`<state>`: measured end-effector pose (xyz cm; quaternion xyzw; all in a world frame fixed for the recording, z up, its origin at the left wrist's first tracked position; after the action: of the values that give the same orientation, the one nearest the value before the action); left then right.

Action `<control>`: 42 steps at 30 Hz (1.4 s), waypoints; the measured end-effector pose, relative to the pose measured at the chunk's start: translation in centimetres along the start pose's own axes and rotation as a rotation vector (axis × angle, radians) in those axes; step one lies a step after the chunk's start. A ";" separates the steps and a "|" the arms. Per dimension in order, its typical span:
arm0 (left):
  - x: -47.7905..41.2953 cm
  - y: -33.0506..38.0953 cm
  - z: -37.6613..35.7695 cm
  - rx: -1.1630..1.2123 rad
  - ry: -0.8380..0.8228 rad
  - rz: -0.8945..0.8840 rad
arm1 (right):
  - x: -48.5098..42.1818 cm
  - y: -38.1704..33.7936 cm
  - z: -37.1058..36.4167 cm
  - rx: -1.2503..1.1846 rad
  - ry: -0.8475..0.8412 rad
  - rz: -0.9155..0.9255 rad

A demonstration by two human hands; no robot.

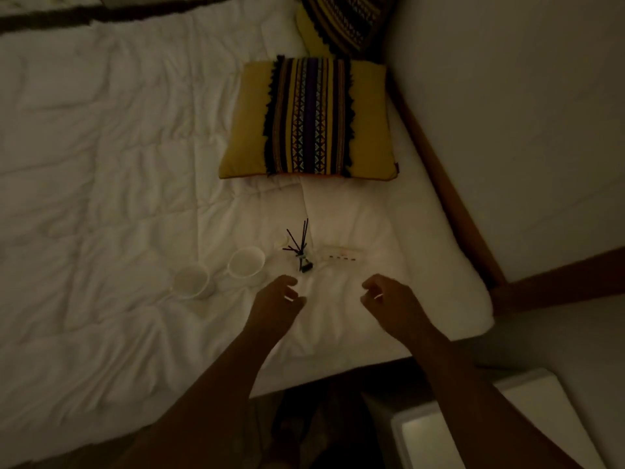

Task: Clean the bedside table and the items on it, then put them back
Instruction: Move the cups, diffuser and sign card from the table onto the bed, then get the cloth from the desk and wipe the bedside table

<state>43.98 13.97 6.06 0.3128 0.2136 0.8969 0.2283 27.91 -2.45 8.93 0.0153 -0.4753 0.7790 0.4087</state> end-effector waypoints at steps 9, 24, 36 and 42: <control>16.9 -2.9 11.4 -0.314 0.082 -0.136 | 12.4 -12.5 -4.4 0.158 -0.164 0.162; 41.9 -34.0 31.6 -0.103 0.326 0.438 | 29.9 -38.0 -36.0 0.461 -0.644 0.562; 64.1 -63.7 45.2 0.102 0.599 0.852 | 49.0 -57.8 -70.9 0.674 -0.988 0.878; 69.8 -76.9 50.3 0.159 0.664 1.009 | 55.9 -65.1 -86.4 0.701 -1.146 1.027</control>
<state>49.45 125.85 33.84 0.0951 0.1652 0.9253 -0.3280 64.61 111.35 32.04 0.3163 -0.2878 0.8421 -0.3287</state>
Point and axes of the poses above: each hand's wrist, its own x-axis away from the middle knuckle, its own z-axis out of the back of the hand, y = z × x, the point moved 5 cm from there along -x, towards the middle knuckle, and after that the axes turned 11 degrees about -x, right-handed, at the moved point
